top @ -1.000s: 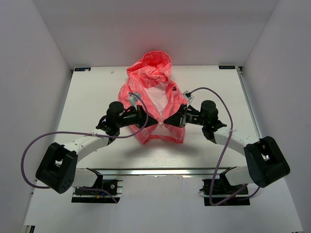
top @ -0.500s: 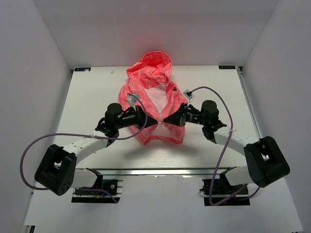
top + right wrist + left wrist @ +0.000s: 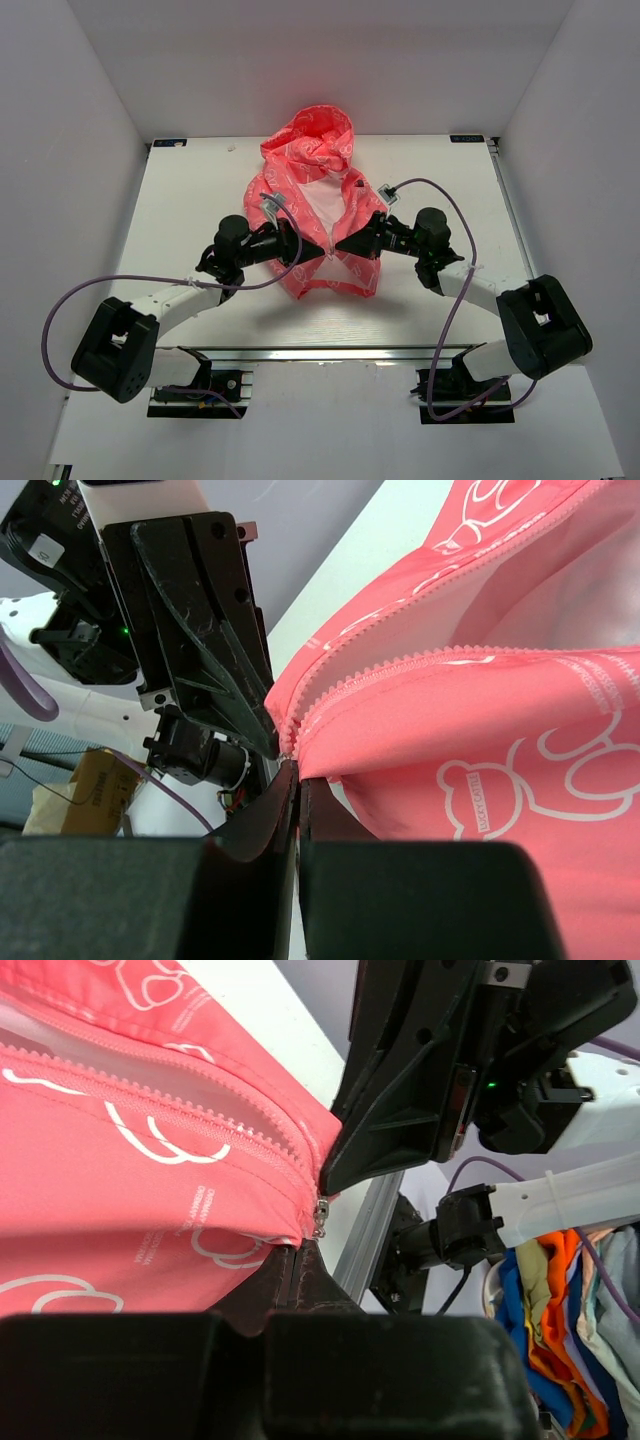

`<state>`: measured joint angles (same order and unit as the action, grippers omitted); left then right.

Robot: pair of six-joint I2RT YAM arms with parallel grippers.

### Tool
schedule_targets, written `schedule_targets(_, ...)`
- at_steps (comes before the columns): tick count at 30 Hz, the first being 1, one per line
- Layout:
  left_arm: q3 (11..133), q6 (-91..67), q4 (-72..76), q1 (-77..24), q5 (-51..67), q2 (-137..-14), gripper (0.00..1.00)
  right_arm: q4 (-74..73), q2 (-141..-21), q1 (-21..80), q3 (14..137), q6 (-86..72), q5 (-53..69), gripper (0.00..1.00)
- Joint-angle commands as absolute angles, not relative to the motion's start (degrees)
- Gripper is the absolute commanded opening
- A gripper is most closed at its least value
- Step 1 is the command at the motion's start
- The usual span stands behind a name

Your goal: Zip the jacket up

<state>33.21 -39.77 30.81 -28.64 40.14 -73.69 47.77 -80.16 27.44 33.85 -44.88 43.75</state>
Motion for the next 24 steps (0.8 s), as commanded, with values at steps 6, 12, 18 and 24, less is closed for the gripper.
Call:
schedule_targets(6, 31.64, -44.12, 37.17, -28.83, 45.44, -73.65, 0.0, 55.02, -81.12, 27.33, 34.37, -45.0, 43.77, 0.0)
schedule_targets(12, 31.82, -45.18, 38.41, -28.83, 46.67, -74.88, 0.0, 54.32, -80.6, 26.81, 34.54, -43.95, 43.07, 0.0)
schedule_targets(18, 33.92, -40.7, 29.89, -28.83, 45.35, -74.88, 0.0, 54.14, -79.89, 25.84, 35.33, -43.86, 44.56, 0.0)
schedule_targets(24, 34.72, -39.46, 28.12, -28.83, 46.14, -76.55, 0.0, 53.61, -80.07, 25.58, 36.12, -44.12, 45.79, 0.0)
